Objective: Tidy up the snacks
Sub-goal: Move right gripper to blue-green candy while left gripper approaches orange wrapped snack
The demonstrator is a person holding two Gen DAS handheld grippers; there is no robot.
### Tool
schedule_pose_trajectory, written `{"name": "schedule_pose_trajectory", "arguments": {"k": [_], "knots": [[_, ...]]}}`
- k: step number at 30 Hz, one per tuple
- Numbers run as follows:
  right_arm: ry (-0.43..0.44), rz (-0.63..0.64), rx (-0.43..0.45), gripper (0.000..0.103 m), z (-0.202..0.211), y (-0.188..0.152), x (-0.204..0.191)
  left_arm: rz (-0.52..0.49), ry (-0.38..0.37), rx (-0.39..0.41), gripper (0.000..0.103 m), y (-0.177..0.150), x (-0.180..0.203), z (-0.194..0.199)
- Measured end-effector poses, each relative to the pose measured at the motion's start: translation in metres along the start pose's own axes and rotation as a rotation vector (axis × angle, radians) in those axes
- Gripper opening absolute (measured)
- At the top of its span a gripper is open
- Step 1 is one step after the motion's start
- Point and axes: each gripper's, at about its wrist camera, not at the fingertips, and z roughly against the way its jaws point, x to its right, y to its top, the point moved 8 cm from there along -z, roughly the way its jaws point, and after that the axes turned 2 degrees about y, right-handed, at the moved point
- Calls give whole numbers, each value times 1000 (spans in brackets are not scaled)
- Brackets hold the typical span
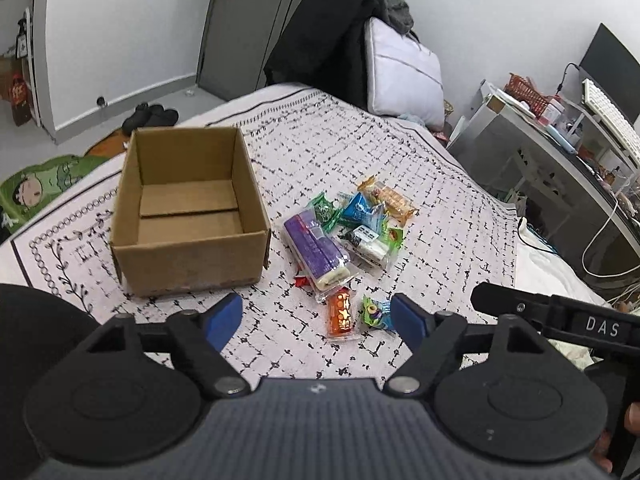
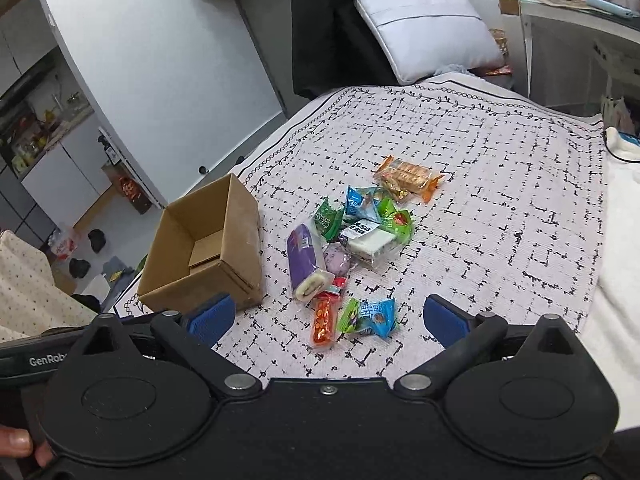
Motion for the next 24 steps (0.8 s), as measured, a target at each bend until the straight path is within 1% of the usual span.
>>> {"name": "schedule_pose_trajectory", "arguments": {"k": [3, 9, 13, 18, 20, 22, 24], "knots": [[11, -10, -14, 101, -9, 2, 4, 4, 14, -8, 77, 0, -1, -9], [21, -11, -41, 101, -23, 8, 8, 5, 16, -45, 73, -2, 5, -33], [10, -22, -55, 100, -34, 12, 16, 0, 10, -72, 69, -6, 12, -50], [12, -86, -99, 95, -51, 6, 30, 16, 14, -123, 64, -12, 13, -75], [14, -110, -122, 88, -60, 3, 35, 22, 16, -141, 63, -15, 13, -83], [19, -141, -143, 84, -68, 0, 40, 30, 17, -158, 62, -17, 13, -93], [18, -167, -158, 84, -74, -3, 44, 39, 18, -173, 60, -18, 14, -102]]}}
